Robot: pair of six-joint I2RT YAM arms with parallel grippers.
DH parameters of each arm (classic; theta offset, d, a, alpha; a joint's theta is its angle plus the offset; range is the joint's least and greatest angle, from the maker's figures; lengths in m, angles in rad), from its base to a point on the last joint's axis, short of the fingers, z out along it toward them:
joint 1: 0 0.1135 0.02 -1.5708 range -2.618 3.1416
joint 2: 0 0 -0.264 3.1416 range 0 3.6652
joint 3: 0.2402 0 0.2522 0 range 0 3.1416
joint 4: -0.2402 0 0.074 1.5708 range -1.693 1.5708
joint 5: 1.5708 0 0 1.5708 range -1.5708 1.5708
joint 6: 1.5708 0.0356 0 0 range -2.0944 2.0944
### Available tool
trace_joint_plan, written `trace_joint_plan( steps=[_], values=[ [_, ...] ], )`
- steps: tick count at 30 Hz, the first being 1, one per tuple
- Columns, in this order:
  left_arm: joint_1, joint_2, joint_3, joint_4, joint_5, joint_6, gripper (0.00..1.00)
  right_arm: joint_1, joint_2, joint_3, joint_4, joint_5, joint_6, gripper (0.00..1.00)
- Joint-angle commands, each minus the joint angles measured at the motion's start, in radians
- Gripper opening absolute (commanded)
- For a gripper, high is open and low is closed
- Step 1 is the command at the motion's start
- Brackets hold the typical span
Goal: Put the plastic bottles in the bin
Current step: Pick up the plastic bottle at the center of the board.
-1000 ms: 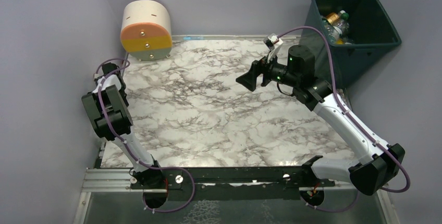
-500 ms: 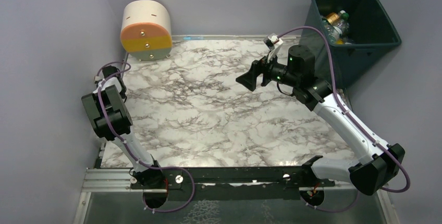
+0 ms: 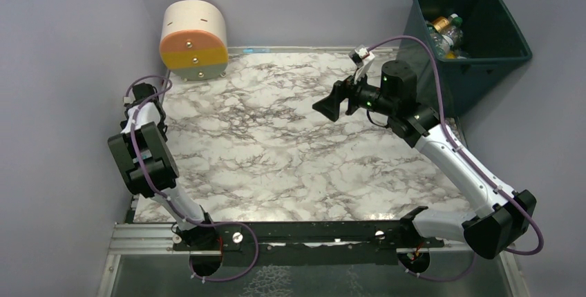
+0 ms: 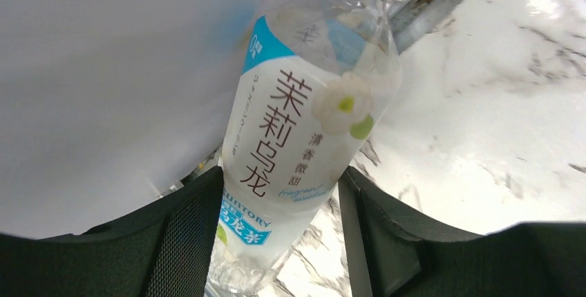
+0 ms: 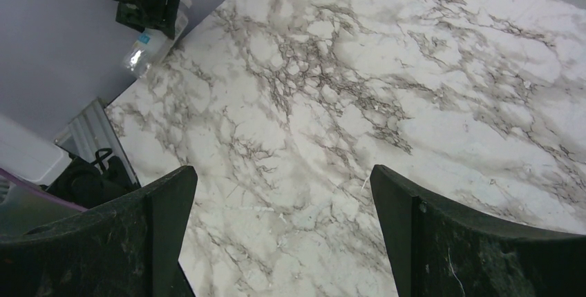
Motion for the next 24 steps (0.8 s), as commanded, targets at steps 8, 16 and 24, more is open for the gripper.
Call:
trace_joint_plan(
  steps=[8, 16, 24],
  values=[
    [-0.099, -0.195, -0.007, -0.012, 0.209, -0.124, 0.57, 0.006, 0.01, -0.009, 0.038, -0.028, -0.003, 0.99],
    [-0.357, -0.231, 0.004, -0.022, 0.286, -0.251, 0.58, 0.006, 0.029, -0.005, 0.023, -0.008, -0.007, 0.99],
    [-0.694, -0.122, 0.143, 0.001, 0.357, -0.413, 0.58, 0.006, 0.06, 0.006, 0.0, 0.034, -0.004, 0.99]
  ],
)
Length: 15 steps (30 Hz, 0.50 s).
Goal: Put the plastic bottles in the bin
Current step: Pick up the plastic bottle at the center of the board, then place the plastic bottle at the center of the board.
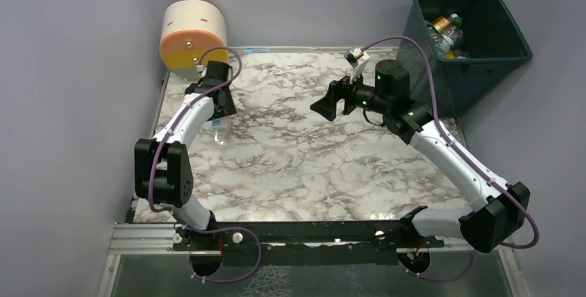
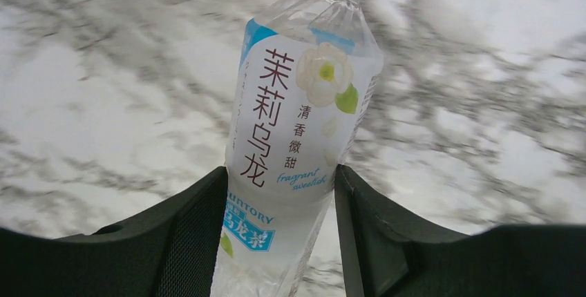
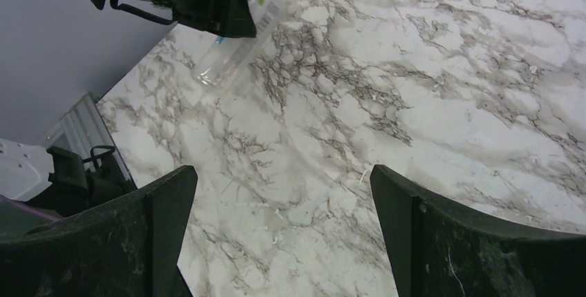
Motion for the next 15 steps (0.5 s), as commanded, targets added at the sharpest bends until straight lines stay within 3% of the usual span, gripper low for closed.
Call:
trace_joint_plan(
  steps=[1, 6, 15],
  values=[
    [-0.188, 0.082, 0.119, 0.04, 0.065, -0.13, 0.58, 0.005, 0.026, 0.007, -0.012, 0.038, -0.005, 0.99],
    [-0.35, 0.232, 0.24, 0.135, 0.128, -0.211, 0.58, 0.006, 0.045, 0.005, -0.053, 0.1, -0.013, 0.99],
    [-0.508, 0.461, 0.317, 0.289, 0.28, -0.329, 0.6, 0.005, 0.04, -0.05, -0.112, 0.19, -0.005, 0.99]
  ],
)
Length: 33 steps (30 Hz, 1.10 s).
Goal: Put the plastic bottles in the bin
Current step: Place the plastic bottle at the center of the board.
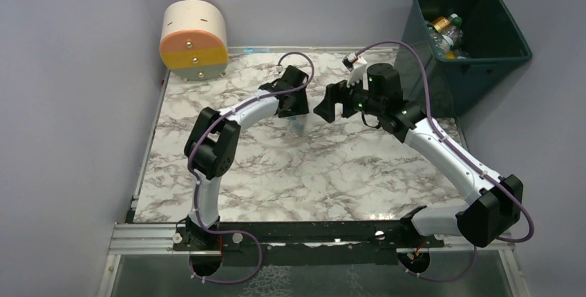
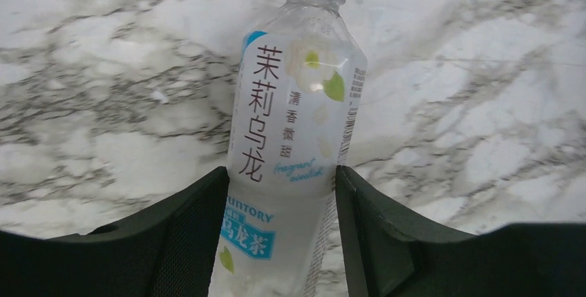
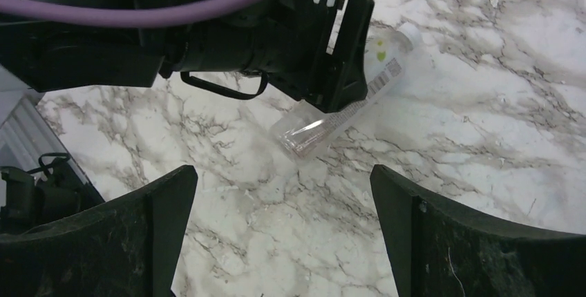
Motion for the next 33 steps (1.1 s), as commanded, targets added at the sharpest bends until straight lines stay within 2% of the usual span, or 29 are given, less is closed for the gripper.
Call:
trace_joint_plan(
  steps=[1, 5, 12, 13, 15, 16, 25, 31, 33],
  values=[
    [-0.05, 0.06, 0.008, 0.107, 0.104, -0.089, 0.6, 0.006, -0.015, -0.051, -0.04, 0.073, 0.0, 0.99],
    [-0.058, 0.076, -0.036, 0.178, 0.158, -0.109, 0.65, 0.006, -0.04, -0.079, -0.053, 0.106, 0.012, 0.99],
    [-0.074, 0.05, -0.041, 0.19, 0.196, -0.066, 0.82, 0.006, -0.069, -0.081, -0.061, 0.127, 0.032, 0.99],
    [-0.074, 0.043, -0.047, 0.193, 0.205, -0.062, 0.85, 0.006, -0.069, -0.081, -0.063, 0.127, 0.035, 0.99],
    [-0.076, 0.026, -0.06, 0.203, 0.221, -0.055, 0.97, 0.006, -0.067, -0.079, -0.064, 0.134, 0.04, 0.99],
    [-0.076, 0.016, -0.068, 0.206, 0.222, -0.05, 0.99, 0.005, -0.067, -0.077, -0.064, 0.139, 0.043, 0.99],
    [-0.075, -0.085, -0.063, 0.22, 0.304, 0.035, 0.99, 0.006, -0.045, -0.034, -0.075, 0.191, 0.091, 0.99],
    [-0.07, -0.184, -0.061, 0.165, 0.273, 0.111, 0.99, 0.006, 0.007, -0.018, -0.059, 0.204, 0.115, 0.99],
    [-0.058, -0.238, -0.103, 0.163, 0.241, 0.13, 0.99, 0.006, 0.032, -0.01, -0.054, 0.199, 0.122, 0.99]
  ],
)
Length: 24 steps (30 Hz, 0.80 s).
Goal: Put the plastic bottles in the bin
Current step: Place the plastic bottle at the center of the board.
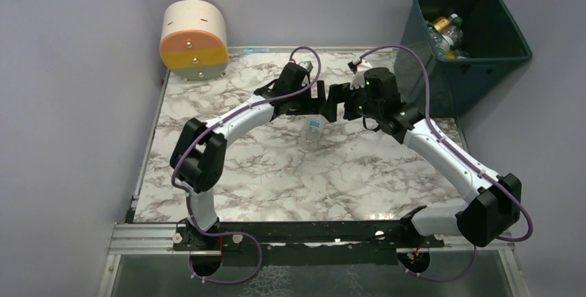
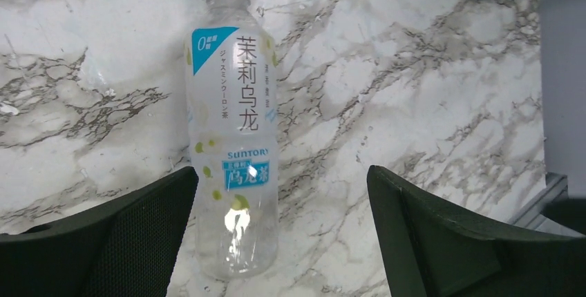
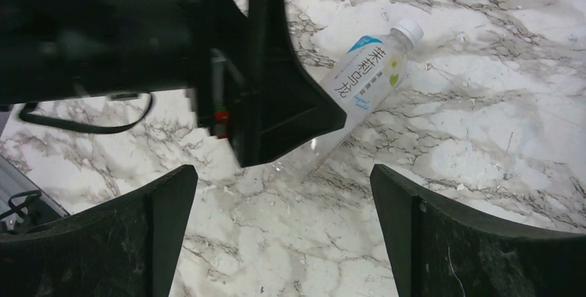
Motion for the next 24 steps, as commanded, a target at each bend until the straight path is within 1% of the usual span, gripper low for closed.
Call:
trace_joint_plan(
  steps=[1, 4, 9, 14, 17, 20, 24],
  values=[
    [0.018, -0.142, -0.041, -0.022, -0.041, 0.081, 0.99, 0.005, 0.057, 0.037, 0.012, 0.026, 0.034, 0.99],
    [0.052, -0.229, -0.108, -0.022, -0.056, 0.1, 0.99, 0.006, 0.091, 0.048, 0.027, 0.022, 0.049, 0.99],
    [0.108, -0.373, -0.212, -0.023, -0.119, 0.119, 0.99, 0.005, 0.151, 0.06, 0.05, 0.033, 0.088, 0.99],
    [0.174, -0.469, -0.28, -0.027, -0.126, 0.132, 0.99, 0.005, 0.221, 0.06, 0.099, 0.028, 0.141, 0.99],
    [0.224, -0.496, -0.315, -0.034, -0.128, 0.15, 0.99, 0.004, 0.235, 0.059, 0.115, 0.047, 0.161, 0.99],
    [0.289, -0.491, -0.346, -0.041, -0.088, 0.151, 0.99, 0.005, 0.181, 0.026, 0.187, 0.004, 0.165, 0.99],
    [0.314, -0.473, -0.377, -0.031, -0.079, 0.149, 0.99, 0.005, 0.117, 0.048, 0.193, -0.041, 0.165, 0.99]
  ],
)
